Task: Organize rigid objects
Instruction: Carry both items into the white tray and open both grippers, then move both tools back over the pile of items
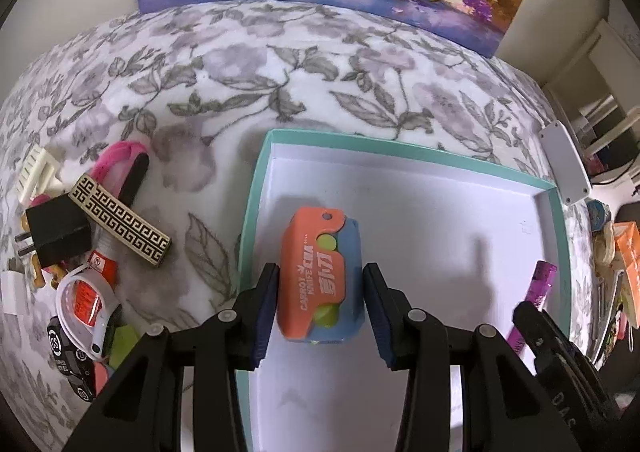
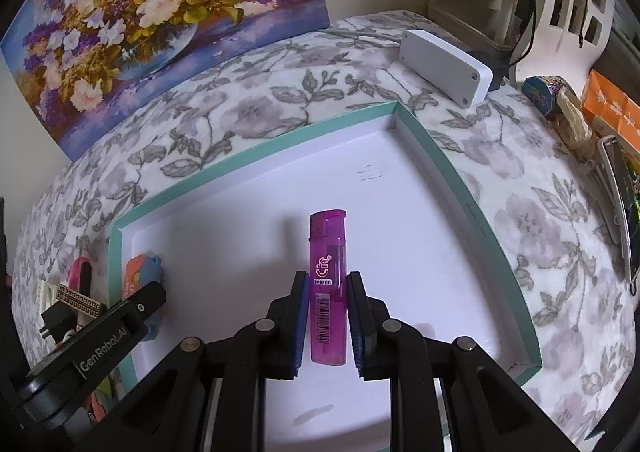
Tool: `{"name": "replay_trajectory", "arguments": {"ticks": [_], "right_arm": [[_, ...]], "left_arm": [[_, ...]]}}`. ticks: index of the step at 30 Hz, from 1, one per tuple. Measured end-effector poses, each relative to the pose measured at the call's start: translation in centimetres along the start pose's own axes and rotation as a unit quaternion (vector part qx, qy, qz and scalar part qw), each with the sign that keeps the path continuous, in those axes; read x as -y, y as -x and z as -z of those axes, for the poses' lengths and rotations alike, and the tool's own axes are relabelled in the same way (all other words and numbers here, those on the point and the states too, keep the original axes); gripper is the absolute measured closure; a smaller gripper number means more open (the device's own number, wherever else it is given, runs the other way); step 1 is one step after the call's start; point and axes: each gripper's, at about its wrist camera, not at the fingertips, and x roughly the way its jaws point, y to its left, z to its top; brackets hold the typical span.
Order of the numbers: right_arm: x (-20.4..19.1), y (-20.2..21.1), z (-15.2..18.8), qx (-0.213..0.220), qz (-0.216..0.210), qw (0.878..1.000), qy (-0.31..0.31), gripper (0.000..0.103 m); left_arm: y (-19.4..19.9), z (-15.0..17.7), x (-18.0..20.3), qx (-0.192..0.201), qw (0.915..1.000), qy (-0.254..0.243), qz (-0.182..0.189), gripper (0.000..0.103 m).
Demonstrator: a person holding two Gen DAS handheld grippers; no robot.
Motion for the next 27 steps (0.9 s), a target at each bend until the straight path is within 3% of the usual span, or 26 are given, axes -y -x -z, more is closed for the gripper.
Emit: {"name": "replay_trajectory", "arguments": {"ticks": [3, 5, 7, 10, 14, 18, 21, 27], "right_arm": [[-0.1, 0.1, 0.0, -0.001, -0.001, 1.0, 0.002, 0.083], [-0.2, 0.2, 0.0, 0.002, -0.002, 1.0, 0.005, 0.08], [-0.4, 0.5, 0.0, 0.005, -0.002, 1.0, 0.008, 0.069], [-0.5, 0.9, 0.0, 0.013, 0.0, 1.0, 0.01, 0.046], [-0.6, 1.3, 0.1, 0.019, 0.004, 1.0, 0.012, 0.043], [-1.0, 1.4, 0.4, 0.019, 0.003, 1.0, 0.023, 0.03], [-1.3, 1.7, 0.8, 0.023, 0.001, 0.999, 0.032, 0.023], [-1.4, 2.2, 1.3, 0.031, 0.003, 0.999, 0.035, 0.003]], "left_arm": [[0.5, -0.1, 0.7, 0.005, 0.9999, -0.009, 0.005, 0.058], [1.2, -0.1, 1.1, 0.015, 0.9997, -0.018, 0.002, 0.051], [1.8, -0.2, 1.2, 0.023, 0.9995, -0.02, 0.001, 0.04], [2.6, -0.3, 0.8, 0.032, 0.9994, -0.012, 0.001, 0.037], [3.1, -0.4, -0.1, 0.044, 0.9989, 0.002, -0.019, 0.035], [3.2, 0.0, -1.2, 0.043, 0.9986, 0.016, -0.027, 0.033], [3.0, 0.3, -1.8, 0.043, 0.9982, 0.023, -0.035, 0.016], [3.6, 1.0, -3.4, 0.053, 0.9963, 0.045, -0.05, 0.007]]}}
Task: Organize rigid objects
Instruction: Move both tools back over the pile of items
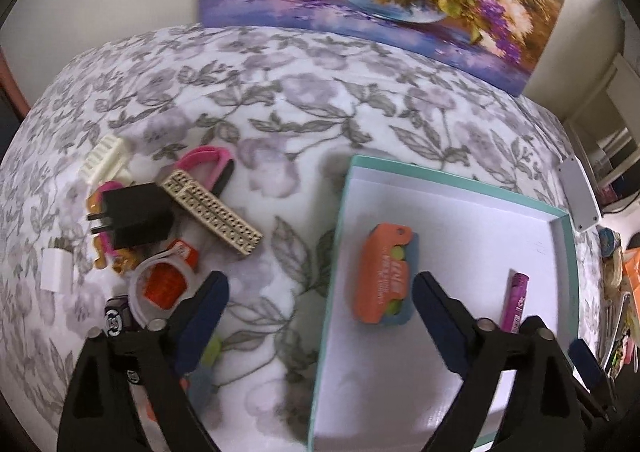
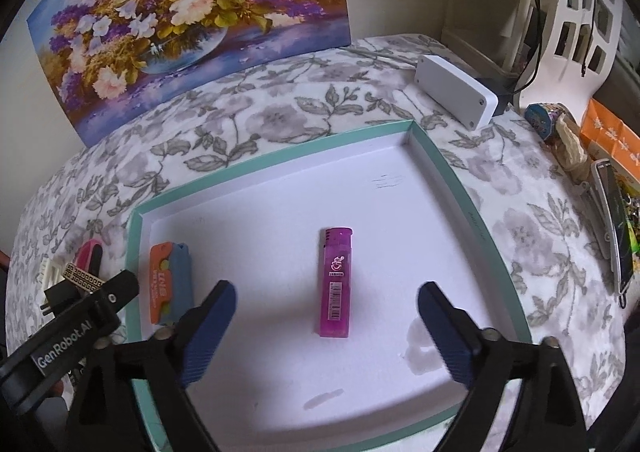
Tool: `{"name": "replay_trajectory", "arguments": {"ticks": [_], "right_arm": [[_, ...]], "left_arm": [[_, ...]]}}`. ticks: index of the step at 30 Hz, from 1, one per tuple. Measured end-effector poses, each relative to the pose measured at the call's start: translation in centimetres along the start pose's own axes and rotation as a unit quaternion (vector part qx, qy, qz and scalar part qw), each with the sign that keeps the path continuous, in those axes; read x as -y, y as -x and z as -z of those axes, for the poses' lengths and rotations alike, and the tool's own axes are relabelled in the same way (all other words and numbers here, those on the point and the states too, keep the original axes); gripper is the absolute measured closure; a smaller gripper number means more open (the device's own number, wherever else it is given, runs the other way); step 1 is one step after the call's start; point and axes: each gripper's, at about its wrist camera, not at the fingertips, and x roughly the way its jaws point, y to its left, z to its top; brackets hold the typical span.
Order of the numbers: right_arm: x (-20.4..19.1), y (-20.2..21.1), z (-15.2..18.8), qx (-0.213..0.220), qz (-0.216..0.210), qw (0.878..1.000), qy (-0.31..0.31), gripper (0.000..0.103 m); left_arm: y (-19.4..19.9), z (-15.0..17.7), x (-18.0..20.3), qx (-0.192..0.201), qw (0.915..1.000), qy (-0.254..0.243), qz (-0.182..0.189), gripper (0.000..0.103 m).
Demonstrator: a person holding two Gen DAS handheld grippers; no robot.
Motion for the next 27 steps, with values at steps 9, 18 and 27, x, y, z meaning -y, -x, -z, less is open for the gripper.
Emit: {"name": "replay_trajectory", "arguments": {"ticks": [9, 18, 27], "right_arm": [[-0.6, 1.0, 0.9, 0.01, -0.001, 1.0, 0.012, 0.0], [-1.3, 1.7, 1.7, 0.004, -0.006, 1.0, 0.02, 0.0], [-3.6, 3.3, 2.2, 0.017, -0.068, 0.997, 0.04, 0.0]], "left_arm": [[1.6, 0.8, -2.2, 0.016, 0.9993, 0.024, -0.023, 0.006], [4.0, 1.5, -3.6, 0.037, 0.9984, 0.024, -0.035, 0.006], [7.0, 2.3, -7.0, 0.058, 0.9959, 0.039, -0.056, 0.006]]}}
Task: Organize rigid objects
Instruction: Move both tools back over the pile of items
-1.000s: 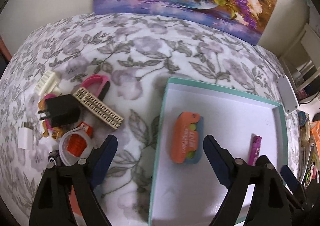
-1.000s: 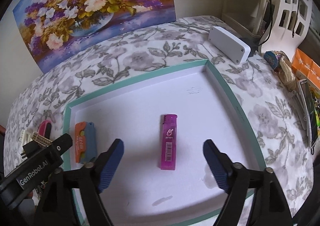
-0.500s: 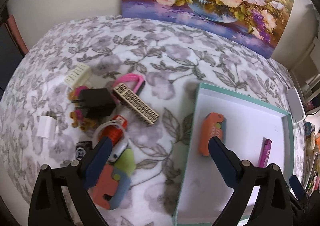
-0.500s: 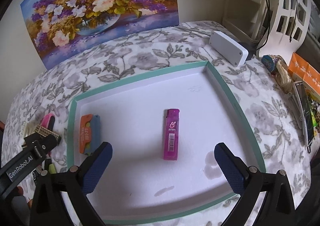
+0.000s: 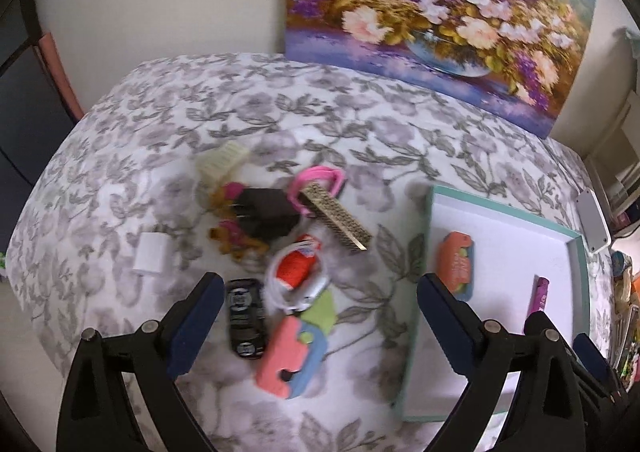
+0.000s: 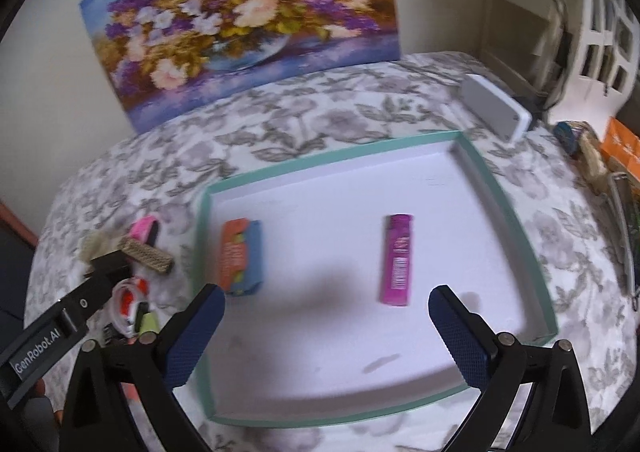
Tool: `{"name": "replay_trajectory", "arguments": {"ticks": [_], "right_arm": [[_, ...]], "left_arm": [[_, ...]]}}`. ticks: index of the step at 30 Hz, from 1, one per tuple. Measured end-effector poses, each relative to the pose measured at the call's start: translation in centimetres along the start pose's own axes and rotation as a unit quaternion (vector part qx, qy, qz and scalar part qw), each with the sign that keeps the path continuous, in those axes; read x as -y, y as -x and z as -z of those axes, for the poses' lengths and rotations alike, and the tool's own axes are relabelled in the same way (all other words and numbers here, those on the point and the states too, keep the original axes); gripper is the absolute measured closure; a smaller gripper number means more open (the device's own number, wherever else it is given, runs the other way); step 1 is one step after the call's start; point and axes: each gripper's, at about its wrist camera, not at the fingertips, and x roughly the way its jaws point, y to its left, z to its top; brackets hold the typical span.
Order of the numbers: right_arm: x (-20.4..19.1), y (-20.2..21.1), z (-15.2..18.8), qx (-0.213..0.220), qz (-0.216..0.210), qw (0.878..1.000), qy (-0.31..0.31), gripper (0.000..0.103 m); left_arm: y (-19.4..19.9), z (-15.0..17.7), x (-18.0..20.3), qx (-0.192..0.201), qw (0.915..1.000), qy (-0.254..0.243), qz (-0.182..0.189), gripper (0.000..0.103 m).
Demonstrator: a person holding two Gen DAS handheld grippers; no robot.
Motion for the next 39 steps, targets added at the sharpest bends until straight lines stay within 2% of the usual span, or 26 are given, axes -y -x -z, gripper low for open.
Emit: {"name": "replay_trajectory", "arguments": {"ticks": [3, 9, 12, 14, 17, 24, 29, 35, 39], "right_arm": [[-1.1, 0.0, 0.3, -0.002, -0.022, 1.0, 0.01, 0.0], [-4.2, 0.9, 0.6, 0.012, -0.059, 0.997, 0.037, 0.0], [-5.7, 0.9, 0.8, 0.006, -0.095, 0.995, 0.04, 0.0], [-6.8, 0.7, 1.0, -0.003, -0.099, 0.994, 0.053, 0.0], [-9.1, 0.4, 1.8, -0.009, -0.093, 0.991, 0.096, 0.0], [-13.4, -1.2, 4.1, -0.045, -0.12, 0.981, 0.148, 0.0], [-15.1, -2.7, 5.6, -0.077, -0.125, 0.976, 0.161, 0.0], [-16.1, -4.1, 6.7, -0.101, -0.12, 0.973, 0.171, 0.0], [-16.7, -4.7, 7.0, -0.109, -0.113, 0.971, 0.178, 0.005]], "left_arm": [[0.5, -0.2, -1.9, 0.004, 0.9998, 0.02, -0.002, 0.006], [1.3, -0.6, -6.6, 0.018, 0.9974, 0.062, -0.03, 0.006], [1.2, -0.5, -8.8, 0.014, 0.9955, 0.084, -0.041, 0.006], [1.0, -0.3, -9.8, 0.007, 0.9944, 0.091, -0.052, 0.006], [0.2, 0.2, -11.2, -0.015, 0.9926, 0.101, -0.066, 0.006], [-2.6, 1.2, -12.8, -0.078, 0.9879, 0.119, -0.062, 0.006], [-3.8, 1.5, -13.4, -0.094, 0.9838, 0.132, -0.076, 0.006], [-6.3, 2.2, -14.1, -0.134, 0.9775, 0.139, -0.085, 0.006], [-7.2, 2.6, -14.7, -0.147, 0.9739, 0.149, -0.087, 0.006]]}}
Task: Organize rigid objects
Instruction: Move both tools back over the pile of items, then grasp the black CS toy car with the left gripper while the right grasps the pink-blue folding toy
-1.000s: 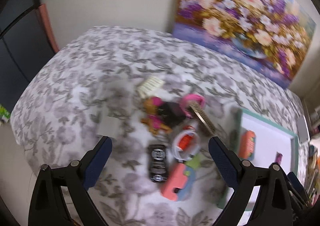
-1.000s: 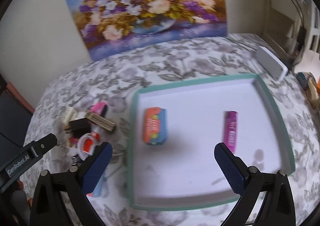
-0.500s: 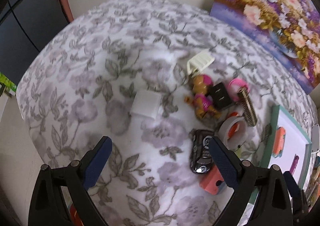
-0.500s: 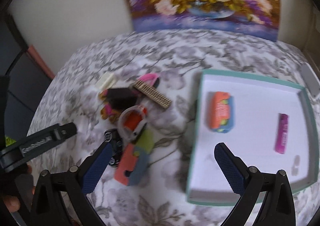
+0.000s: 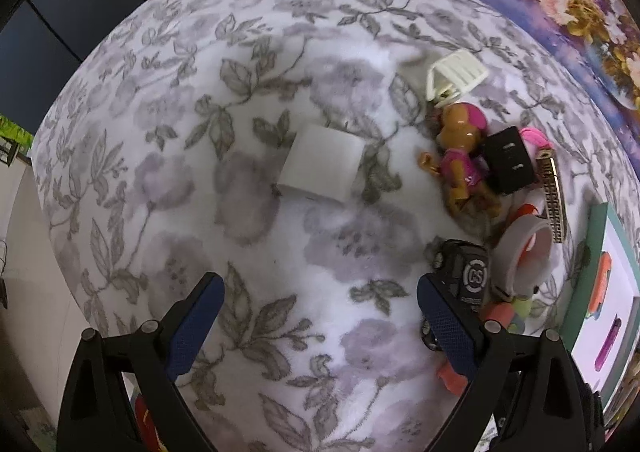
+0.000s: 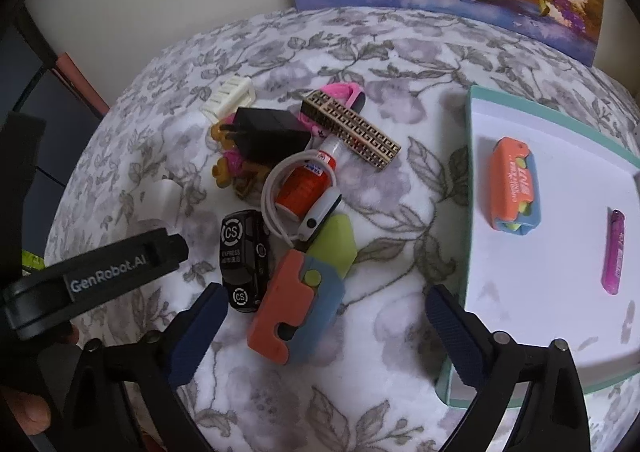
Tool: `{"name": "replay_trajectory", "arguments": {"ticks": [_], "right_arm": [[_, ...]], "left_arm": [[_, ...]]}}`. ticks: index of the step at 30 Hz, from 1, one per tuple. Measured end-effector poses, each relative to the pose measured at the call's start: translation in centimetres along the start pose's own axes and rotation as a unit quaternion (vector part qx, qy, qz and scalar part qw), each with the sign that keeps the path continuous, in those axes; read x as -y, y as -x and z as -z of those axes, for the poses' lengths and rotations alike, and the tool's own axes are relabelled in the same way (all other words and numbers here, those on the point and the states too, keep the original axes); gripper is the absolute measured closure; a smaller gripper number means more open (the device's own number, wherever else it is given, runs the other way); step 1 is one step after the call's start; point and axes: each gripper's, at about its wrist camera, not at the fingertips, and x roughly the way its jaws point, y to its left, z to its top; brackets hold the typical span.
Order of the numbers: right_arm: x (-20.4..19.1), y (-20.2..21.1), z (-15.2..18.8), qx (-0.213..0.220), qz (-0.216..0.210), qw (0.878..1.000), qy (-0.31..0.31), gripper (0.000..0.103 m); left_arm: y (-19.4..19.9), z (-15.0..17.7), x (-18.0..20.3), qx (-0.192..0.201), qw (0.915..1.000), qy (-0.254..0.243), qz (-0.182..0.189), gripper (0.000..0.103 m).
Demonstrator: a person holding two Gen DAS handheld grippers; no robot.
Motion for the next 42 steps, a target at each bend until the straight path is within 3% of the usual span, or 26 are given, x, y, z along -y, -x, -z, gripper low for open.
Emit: {"name": "replay_trajectory", "arguments": {"ticks": [7, 15, 29, 33, 36, 39, 42], "right_arm": [[-0.4, -2.0, 0.2, -0.026, 0.016, 0.999, 0.007, 0.017], [-0.5, -3.0, 0.3, -0.037, 0.017, 0.999, 0.007, 0.017], [0.0, -2.7, 0.4, -0.053, 0.022, 0.998, 0.005, 0.029], [-1.1, -3.0, 0.3, -0.052, 0.028, 0.998, 0.032, 0.044], [-1.6, -3.3, 0.2, -0.049, 0.038, 0.997, 0.042, 0.046], [-1.1, -3.1, 0.1, -0.05, 0.041, 0.997, 0.035, 0.054], [-0.5, -3.0, 0.1, -0.052, 0.035, 0.998, 0.024, 0.054]], "left_arm": [[-0.8, 0.0, -0.8, -0.013, 0.9997, 0.02, 0.009, 0.006], [-1.1, -0.2, -1.0, -0.011, 0.9997, 0.017, 0.011, 0.006], [-0.2, -0.1, 0.7, -0.009, 0.9998, 0.004, 0.017, 0.006], [0.1, 0.0, 1.3, -0.006, 0.9999, -0.002, 0.016, 0.006], [0.2, 0.0, 1.5, -0.005, 0.9998, -0.003, 0.018, 0.006], [0.3, 0.0, 1.6, -0.008, 0.9995, -0.004, 0.031, 0.006], [0.4, 0.0, 2.3, -0.006, 0.9989, -0.012, 0.046, 0.006]]}}
